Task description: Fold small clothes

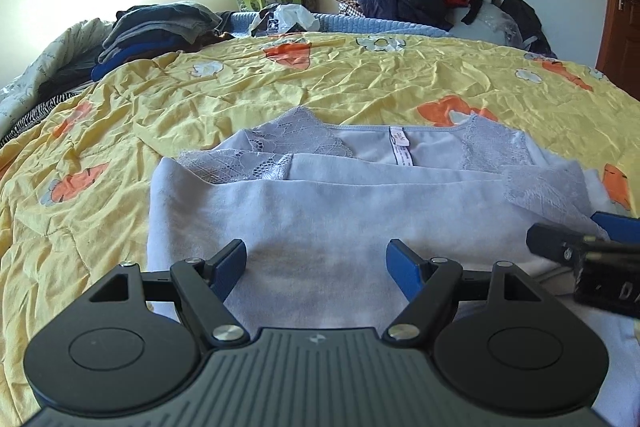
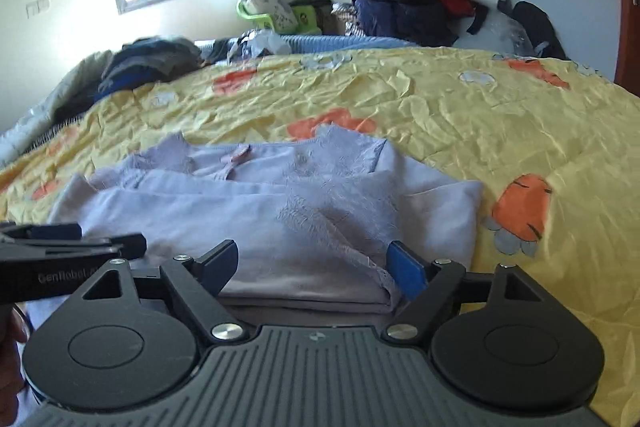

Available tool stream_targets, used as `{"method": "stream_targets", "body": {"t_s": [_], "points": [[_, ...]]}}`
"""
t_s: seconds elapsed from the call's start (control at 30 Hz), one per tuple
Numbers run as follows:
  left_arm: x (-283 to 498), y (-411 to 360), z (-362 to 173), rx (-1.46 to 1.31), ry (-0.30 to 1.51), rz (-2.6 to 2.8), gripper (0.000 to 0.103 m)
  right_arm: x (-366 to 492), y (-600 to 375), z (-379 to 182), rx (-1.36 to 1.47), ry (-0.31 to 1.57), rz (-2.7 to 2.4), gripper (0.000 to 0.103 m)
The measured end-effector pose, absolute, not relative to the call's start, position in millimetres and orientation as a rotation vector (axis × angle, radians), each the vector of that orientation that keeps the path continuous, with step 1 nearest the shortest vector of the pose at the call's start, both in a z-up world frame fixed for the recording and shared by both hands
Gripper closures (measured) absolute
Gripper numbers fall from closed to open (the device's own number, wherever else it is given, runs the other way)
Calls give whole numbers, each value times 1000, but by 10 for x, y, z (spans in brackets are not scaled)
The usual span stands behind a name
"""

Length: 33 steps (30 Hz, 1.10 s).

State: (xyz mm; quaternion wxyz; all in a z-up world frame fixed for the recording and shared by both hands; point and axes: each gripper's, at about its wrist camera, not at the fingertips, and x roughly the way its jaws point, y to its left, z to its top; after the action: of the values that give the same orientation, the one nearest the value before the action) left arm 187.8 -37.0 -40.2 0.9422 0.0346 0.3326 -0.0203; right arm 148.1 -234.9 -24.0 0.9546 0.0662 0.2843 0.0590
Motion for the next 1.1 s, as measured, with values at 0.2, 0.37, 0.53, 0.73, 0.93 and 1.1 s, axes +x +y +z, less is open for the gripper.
{"method": "stream_targets", "body": {"t_s": [0.2,0.37,0.53,0.73,0.93,1.1], "points": [[1665,-320,-397,64,685,-52,26,1122,-2300,-247,169,578,175,16],[1336,-215,-423,77,698,-43,25,738,-2276,-283,162,589,215,15],[814,29,-473,116,657,19,25,367,-2335,-300,59,580,139,12],[345,155,-521,256,604,107,25,144,-2362,-332,138,613,204,11],[214,170,-538,221,589,49,24,48,-2214,-393,140,618,261,12],[203,295,-512,217,579,88,24,-72,-2167,-265,-12,544,210,12]]}}
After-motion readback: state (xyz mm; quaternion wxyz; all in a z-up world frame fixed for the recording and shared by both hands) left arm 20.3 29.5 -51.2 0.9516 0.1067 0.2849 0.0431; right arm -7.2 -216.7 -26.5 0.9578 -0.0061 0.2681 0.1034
